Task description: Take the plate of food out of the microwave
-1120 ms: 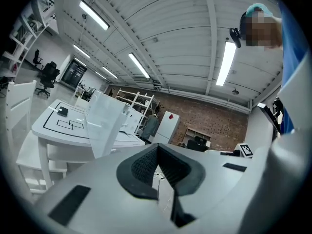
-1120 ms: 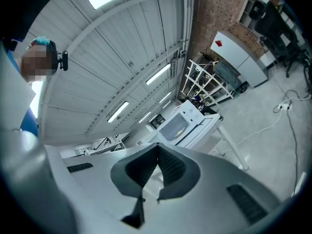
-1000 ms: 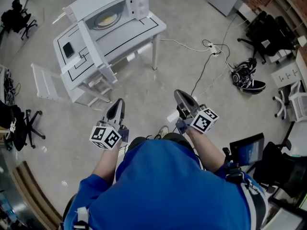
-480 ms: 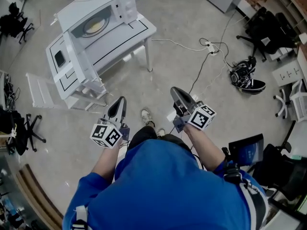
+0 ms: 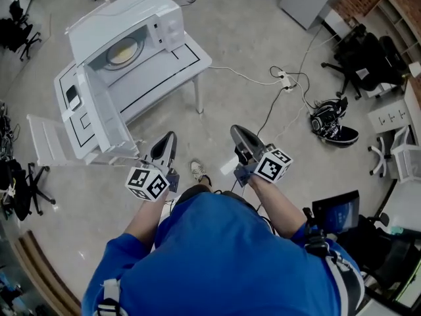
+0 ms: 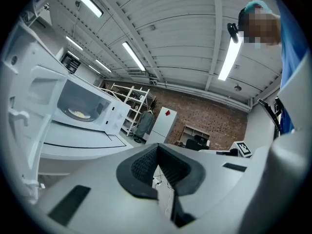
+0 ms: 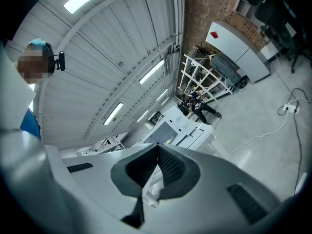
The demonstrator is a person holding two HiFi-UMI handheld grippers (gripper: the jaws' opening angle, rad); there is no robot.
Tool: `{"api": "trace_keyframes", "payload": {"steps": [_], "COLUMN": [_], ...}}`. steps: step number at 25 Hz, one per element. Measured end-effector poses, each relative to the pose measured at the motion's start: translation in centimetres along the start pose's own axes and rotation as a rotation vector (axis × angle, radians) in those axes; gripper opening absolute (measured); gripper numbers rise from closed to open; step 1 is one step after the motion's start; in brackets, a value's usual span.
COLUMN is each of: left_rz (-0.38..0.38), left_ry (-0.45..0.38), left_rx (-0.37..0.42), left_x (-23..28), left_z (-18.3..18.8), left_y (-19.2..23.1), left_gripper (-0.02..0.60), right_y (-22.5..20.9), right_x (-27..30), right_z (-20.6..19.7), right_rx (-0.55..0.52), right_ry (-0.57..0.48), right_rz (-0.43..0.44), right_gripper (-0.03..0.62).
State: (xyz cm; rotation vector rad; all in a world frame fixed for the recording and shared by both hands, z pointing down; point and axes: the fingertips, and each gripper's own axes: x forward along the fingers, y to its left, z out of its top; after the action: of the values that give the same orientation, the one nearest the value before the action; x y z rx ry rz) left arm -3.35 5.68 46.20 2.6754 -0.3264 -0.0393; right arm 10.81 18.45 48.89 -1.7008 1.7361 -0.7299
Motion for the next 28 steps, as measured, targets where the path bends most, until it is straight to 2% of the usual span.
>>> {"api": "trace_keyframes", "payload": {"steps": [8,17,28], "left_rz": [0.058,0.17,0.376], "left_ry": [-0.021,-0.079,-0.171], "left_rx": [-0.002,-0.022,-0.035], "left_x": [4.4,5.1,7.0], "left_z": [2.1,4.3,6.9], "left_y": [4.5,8.6,14.0], "left_gripper": [0.009,0.009,0.009], "right_y": [-2.0,-1.7,-2.8], "right_x": [8.2,17.9,29.6], "right_z": [1.8,0.8,-0.5], "right_rx": [-0.004,-0.036,-0.074], "right_ry": [0.062,0.202,0.436], "right_rz": [0.038,0.148,0.31], "right_gripper": [-0.008,-0.008,-0.008]}}
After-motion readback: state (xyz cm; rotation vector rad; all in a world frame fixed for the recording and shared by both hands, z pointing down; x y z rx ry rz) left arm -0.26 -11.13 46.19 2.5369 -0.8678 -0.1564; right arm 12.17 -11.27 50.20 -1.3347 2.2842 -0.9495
